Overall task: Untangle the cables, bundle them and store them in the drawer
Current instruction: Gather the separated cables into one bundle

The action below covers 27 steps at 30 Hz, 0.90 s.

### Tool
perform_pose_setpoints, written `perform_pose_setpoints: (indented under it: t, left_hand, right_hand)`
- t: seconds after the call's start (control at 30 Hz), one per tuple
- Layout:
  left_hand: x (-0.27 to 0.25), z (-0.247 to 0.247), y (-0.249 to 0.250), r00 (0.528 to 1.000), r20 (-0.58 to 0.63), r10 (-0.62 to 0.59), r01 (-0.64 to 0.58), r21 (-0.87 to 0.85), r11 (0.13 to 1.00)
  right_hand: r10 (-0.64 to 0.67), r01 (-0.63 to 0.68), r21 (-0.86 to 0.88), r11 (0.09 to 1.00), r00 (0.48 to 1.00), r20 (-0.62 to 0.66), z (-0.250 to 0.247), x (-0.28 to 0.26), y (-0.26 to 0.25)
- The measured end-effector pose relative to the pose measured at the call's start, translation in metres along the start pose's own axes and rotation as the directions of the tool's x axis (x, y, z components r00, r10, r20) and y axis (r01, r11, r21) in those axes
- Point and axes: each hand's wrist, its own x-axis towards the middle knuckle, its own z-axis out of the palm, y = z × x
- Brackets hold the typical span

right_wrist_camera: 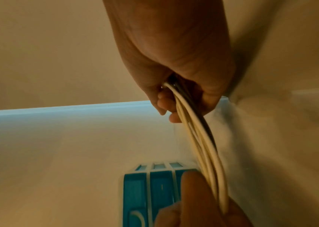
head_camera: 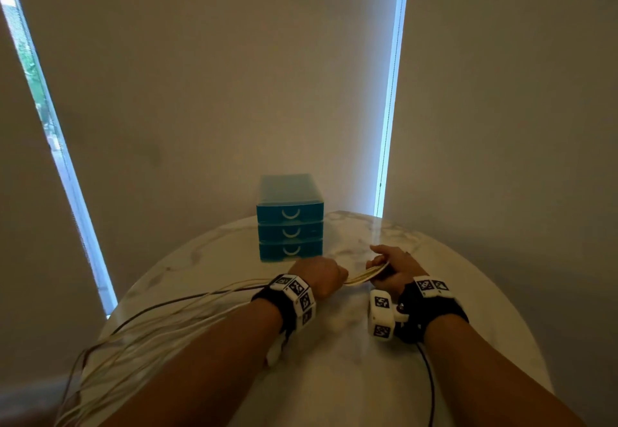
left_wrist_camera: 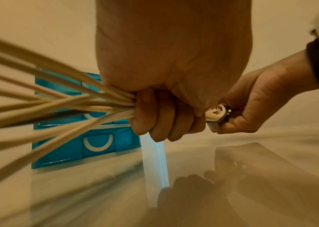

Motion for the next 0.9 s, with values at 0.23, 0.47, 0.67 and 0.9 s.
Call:
perform_pose_setpoints:
  t: [0.23,0.47,0.67,0.9]
  left_hand:
    - [0.010,0.007,-0.020,0.994,0.033,-0.107,0.109,-0.090,0.990]
    - [0.005,0.003,-0.014,0.989,0.039,-0.140,0.145,-0.210,0.967]
    - [0.000,-0.010,-0.019,0.992,0.106,-0.073,0.102,-0.306,0.946]
    - [-0.012,-0.018,-0.033,0.973,0.225,-0.049,0.190,-0.665,0.722]
  right_hand:
    - [-0.536,0.322,-0.557,0.765,0.799,-0.273,-0.011,-0.014,-0.034]
    - [-0.238,0.581,-0.792,-0.185,0.756,0.610,0.057,-0.063,0.040]
    - [-0.050,0.416,-0.784,-0.461,0.870,0.491,0.058,-0.038,0.042]
    - [0.000,0.512,-0.597,-0.618,0.759,0.651,0.047,-0.037,0.024]
